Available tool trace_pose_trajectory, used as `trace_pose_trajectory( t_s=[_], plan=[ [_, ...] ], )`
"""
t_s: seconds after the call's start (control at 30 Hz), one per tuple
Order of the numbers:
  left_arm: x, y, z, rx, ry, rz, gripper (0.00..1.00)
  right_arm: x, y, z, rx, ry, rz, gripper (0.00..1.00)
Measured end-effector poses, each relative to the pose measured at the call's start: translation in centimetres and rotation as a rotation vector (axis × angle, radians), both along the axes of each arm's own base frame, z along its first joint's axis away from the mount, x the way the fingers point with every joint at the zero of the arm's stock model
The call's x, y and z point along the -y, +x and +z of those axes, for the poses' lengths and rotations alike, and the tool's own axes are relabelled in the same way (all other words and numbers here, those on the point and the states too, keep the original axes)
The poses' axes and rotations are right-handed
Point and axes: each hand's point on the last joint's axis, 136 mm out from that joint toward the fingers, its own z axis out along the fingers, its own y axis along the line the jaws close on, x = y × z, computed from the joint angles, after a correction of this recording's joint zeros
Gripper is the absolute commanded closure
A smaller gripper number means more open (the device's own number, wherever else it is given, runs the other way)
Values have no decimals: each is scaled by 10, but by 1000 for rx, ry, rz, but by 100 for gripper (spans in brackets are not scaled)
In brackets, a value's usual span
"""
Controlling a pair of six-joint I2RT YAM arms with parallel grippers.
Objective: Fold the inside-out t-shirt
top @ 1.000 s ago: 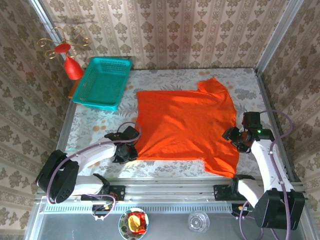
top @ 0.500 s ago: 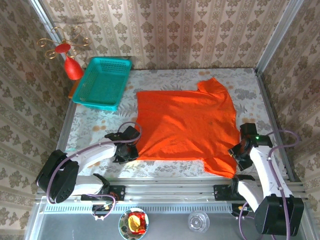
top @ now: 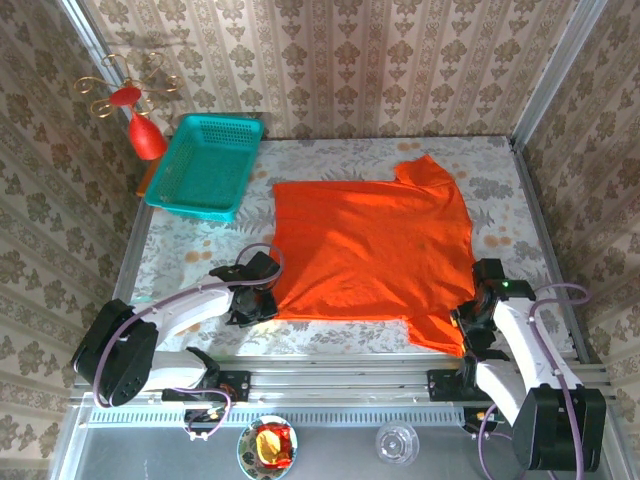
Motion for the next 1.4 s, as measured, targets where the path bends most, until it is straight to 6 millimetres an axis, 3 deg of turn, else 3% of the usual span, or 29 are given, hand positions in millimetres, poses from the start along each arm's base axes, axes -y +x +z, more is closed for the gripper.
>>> trace_pose_trajectory(
  t_s=[0.17,0.37,0.57,0.83,0.87,1.0,1.03,1.23,1.4],
  plan=[
    [0,0,0,0,0,0,88,-1,0,-3,0,4,-35,61],
    [0,0,0,-1,1,-4,87,-1,1,-2,16,4,-53,87],
    [0,0,0,-1,2,-8,87,-1,5,3,56,1,-52,100],
    [-1,1,3,3,3,-11,89,2,13,20,86,-12,-22,100],
    [-1,2,5,5,1,-10,89,2,16,23,97,-14,-14,96],
    [0,9,14,26,-13,-5,89,3,29,26,124,-18,49,61],
    [0,10,15,29,-15,-7,89,3,31,26,117,-20,74,59],
    [-3,10,14,25,-8,-9,89,-11,50,41,154,-57,349,60],
    [-3,9,14,23,-6,-13,89,-57,51,47,237,-27,724,63]
  ],
)
